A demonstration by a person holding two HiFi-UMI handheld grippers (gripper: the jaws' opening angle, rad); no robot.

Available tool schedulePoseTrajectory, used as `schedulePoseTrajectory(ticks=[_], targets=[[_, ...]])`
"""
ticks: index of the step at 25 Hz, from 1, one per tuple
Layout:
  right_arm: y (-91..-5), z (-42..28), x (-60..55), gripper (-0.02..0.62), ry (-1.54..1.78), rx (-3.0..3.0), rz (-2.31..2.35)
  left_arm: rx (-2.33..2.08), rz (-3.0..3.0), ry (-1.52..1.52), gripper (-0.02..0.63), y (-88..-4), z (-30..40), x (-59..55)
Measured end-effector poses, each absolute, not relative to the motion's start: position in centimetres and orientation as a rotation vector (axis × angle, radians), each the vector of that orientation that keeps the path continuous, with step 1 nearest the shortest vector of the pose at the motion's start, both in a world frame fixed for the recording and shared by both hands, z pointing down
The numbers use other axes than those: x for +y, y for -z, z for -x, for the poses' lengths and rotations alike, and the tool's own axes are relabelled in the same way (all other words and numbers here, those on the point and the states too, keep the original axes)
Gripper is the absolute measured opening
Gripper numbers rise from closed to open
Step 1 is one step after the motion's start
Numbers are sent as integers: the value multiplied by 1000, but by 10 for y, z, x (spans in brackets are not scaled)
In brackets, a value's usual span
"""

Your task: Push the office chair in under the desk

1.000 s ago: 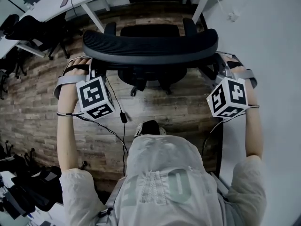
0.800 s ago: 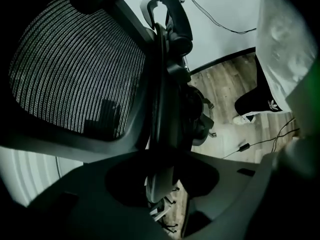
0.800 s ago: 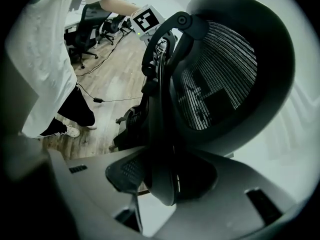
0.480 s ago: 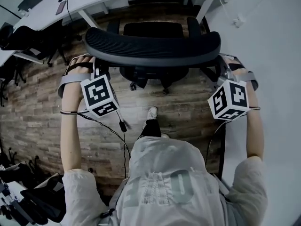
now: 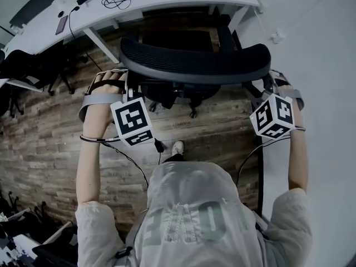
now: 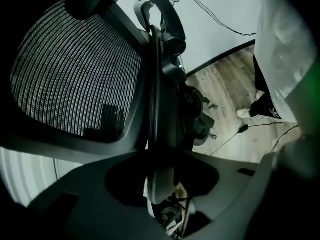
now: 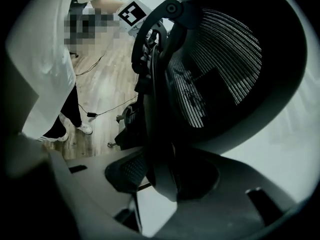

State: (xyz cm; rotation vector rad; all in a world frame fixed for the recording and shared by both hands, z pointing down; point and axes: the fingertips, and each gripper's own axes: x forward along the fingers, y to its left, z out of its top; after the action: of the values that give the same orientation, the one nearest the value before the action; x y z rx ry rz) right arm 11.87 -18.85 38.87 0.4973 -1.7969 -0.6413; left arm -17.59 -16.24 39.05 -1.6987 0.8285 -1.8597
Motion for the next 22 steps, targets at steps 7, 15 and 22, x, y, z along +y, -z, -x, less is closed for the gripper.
schedulePoseTrajectory(ticks=[7, 15, 22], targets=[[-387, -132, -253, 169, 623, -1798, -548, 780, 1728, 1834, 158, -390, 159, -215], [-389, -141, -321, 169, 683, -1823, -508, 822, 1690, 1903, 156, -393, 150, -280], [-386, -140, -379, 169, 728, -1856, -473, 874, 1662, 1997, 156, -393, 151, -334]])
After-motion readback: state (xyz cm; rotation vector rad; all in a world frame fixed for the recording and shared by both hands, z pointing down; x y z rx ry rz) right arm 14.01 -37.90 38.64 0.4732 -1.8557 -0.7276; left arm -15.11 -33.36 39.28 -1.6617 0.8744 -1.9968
